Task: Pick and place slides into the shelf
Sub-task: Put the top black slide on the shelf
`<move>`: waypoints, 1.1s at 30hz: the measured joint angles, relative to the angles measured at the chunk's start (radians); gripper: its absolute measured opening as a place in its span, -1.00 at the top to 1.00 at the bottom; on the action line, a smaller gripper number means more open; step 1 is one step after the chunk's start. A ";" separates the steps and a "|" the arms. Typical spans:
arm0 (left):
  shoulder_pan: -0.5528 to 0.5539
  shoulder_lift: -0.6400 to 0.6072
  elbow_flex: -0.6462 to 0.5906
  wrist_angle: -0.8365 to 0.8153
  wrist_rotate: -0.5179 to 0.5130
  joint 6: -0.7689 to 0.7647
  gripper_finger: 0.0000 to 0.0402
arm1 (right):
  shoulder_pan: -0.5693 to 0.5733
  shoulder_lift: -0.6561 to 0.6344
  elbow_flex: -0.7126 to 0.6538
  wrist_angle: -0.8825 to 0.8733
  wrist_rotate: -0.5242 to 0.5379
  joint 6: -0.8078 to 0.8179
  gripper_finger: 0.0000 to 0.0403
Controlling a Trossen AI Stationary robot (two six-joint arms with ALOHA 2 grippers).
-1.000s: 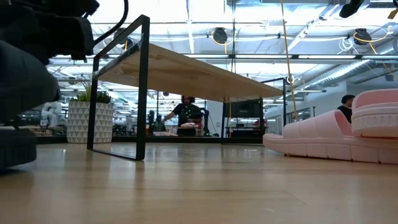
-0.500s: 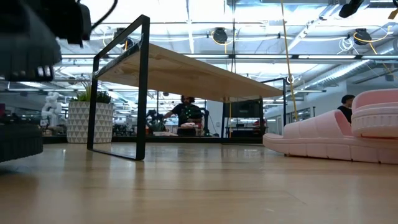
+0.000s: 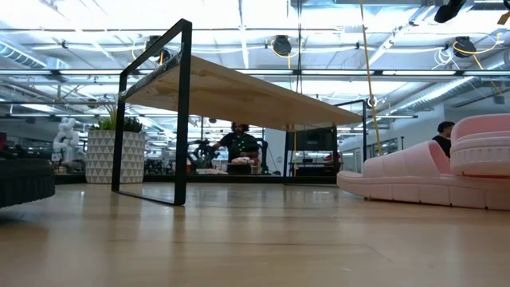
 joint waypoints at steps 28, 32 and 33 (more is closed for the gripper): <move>0.543 0.660 0.612 -0.103 0.441 0.301 1.00 | 0.000 0.000 0.000 -0.002 -0.008 0.058 1.00; 0.593 0.658 0.589 -0.195 0.425 0.360 1.00 | 0.000 0.000 0.000 -0.002 -0.008 0.057 1.00; 0.599 0.659 0.586 -0.233 0.423 0.378 1.00 | 0.000 0.000 0.000 -0.002 -0.008 0.057 1.00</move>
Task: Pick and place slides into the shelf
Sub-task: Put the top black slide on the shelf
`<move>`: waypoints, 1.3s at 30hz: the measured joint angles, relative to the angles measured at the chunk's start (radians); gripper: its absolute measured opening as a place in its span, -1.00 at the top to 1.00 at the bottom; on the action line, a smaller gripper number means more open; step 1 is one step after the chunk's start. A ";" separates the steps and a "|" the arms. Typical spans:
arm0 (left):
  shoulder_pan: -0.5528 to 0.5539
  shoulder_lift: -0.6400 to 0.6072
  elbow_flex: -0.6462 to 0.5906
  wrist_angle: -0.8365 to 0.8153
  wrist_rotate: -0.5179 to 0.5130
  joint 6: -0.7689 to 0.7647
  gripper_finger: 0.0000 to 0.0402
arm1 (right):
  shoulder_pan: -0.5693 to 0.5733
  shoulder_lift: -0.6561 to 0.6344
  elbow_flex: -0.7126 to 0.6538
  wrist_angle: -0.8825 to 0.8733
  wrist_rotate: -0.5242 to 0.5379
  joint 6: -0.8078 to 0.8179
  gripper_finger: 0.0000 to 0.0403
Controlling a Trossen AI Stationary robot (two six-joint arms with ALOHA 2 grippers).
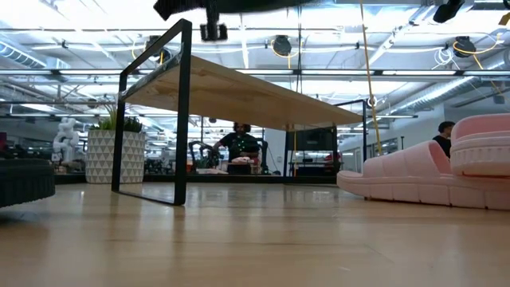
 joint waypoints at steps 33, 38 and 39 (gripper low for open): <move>0.176 0.111 0.000 -0.402 0.049 0.411 1.00 | 0.000 -0.001 0.000 -0.006 0.003 -0.027 1.00; 0.176 0.111 0.000 -0.424 0.049 0.428 1.00 | 0.000 -0.001 0.000 -0.006 0.003 -0.027 1.00; 0.176 0.111 0.000 -0.424 0.049 0.424 1.00 | 0.000 -0.001 0.000 -0.006 0.003 -0.027 1.00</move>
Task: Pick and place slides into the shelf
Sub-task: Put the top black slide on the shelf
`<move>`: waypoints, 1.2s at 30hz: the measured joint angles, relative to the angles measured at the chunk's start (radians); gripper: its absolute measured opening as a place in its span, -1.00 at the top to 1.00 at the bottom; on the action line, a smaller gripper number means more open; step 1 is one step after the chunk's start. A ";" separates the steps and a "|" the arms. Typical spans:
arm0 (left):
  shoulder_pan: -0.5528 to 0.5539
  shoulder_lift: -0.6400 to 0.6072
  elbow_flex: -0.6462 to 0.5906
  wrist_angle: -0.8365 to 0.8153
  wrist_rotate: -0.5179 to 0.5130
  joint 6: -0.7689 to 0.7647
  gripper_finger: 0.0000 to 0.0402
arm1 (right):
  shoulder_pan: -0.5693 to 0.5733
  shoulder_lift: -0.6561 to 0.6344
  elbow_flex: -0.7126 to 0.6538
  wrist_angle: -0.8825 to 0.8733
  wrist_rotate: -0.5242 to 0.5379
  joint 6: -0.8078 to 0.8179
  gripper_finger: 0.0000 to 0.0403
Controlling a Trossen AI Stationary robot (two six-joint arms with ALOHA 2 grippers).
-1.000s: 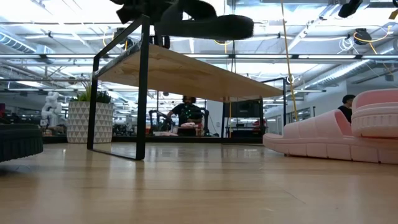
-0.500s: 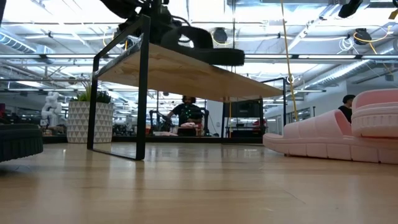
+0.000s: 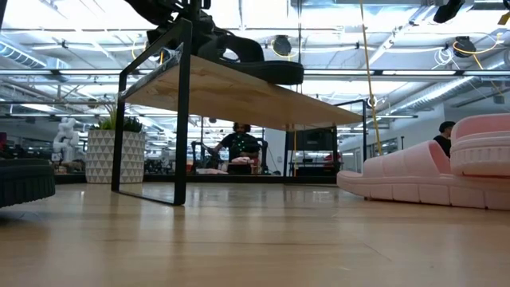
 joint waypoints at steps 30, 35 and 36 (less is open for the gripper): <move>-0.061 0.000 0.000 0.019 -0.072 -0.096 1.00 | 0.000 0.000 0.000 0.000 0.000 -0.008 1.00; -0.060 0.000 0.000 0.018 -0.114 -0.091 1.00 | 0.000 0.000 0.000 0.000 0.000 -0.008 1.00; -0.057 0.000 0.000 0.018 -0.123 -0.090 1.00 | 0.000 0.000 0.000 0.000 0.000 -0.008 1.00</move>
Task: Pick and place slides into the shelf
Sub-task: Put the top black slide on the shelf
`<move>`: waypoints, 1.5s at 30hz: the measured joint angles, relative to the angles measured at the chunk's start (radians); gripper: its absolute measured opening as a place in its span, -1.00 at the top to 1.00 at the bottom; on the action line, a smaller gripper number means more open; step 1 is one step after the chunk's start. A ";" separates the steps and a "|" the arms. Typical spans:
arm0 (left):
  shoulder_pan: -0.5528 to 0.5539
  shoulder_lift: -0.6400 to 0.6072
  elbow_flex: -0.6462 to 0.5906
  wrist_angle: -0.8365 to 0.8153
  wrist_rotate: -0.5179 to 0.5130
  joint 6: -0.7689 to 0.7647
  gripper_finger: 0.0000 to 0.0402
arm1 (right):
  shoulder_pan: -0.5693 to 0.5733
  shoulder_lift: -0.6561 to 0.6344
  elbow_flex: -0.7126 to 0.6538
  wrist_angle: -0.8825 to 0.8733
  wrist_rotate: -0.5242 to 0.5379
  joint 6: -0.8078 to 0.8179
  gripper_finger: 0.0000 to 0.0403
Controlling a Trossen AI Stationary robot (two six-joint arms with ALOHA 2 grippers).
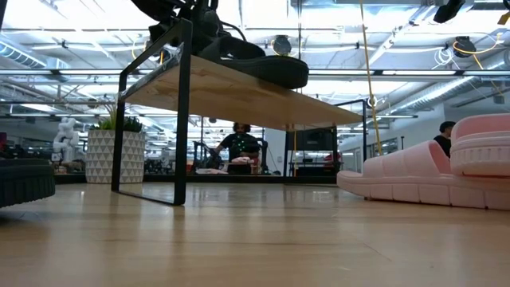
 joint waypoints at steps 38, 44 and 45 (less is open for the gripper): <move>0.030 0.000 0.000 -0.084 -0.288 0.142 0.72 | 0.000 0.000 0.000 0.000 0.000 0.001 1.00; 0.030 0.000 0.000 -0.086 -0.291 0.141 0.55 | 0.000 0.000 0.000 0.000 0.000 0.001 1.00; 0.030 0.000 0.000 -0.087 -0.290 0.135 0.52 | 0.000 0.000 0.000 0.000 0.000 0.001 1.00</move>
